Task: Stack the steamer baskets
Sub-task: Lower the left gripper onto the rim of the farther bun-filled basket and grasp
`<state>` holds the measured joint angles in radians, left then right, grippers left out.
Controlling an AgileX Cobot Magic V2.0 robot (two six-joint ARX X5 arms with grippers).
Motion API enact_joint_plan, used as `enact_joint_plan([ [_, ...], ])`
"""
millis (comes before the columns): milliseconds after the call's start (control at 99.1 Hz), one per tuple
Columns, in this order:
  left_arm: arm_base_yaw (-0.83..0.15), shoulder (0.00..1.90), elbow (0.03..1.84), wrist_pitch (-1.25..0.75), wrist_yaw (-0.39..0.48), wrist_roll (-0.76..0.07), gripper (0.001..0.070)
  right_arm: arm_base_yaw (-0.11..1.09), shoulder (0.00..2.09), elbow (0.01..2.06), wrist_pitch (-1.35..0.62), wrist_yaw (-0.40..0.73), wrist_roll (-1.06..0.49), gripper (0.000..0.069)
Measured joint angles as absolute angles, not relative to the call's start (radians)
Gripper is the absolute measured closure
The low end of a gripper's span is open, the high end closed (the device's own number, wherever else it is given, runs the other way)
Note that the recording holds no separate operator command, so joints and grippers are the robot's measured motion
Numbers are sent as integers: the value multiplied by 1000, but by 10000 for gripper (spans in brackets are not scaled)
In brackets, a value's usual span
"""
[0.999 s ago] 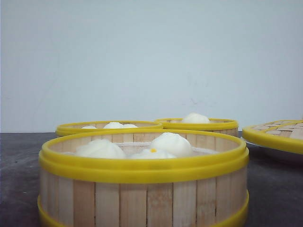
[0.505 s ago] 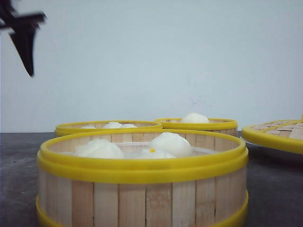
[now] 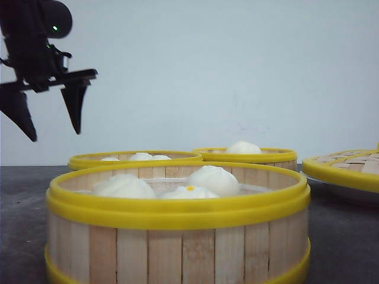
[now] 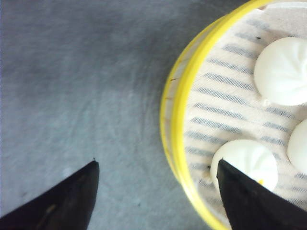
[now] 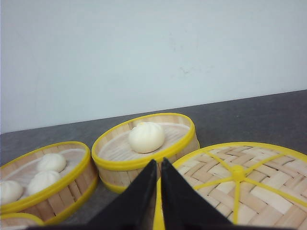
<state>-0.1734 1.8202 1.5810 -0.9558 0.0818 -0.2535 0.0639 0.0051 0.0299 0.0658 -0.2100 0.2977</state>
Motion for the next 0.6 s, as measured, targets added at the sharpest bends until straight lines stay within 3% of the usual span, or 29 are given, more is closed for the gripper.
enact_joint_plan([
  [363,-187,1950,1581,-947,59,-250,248,64,5,30,0,-214,305,680],
  [596,-188,1998,1589,-949,55,-247,319,64,5,30,-24,-214,305,680],
])
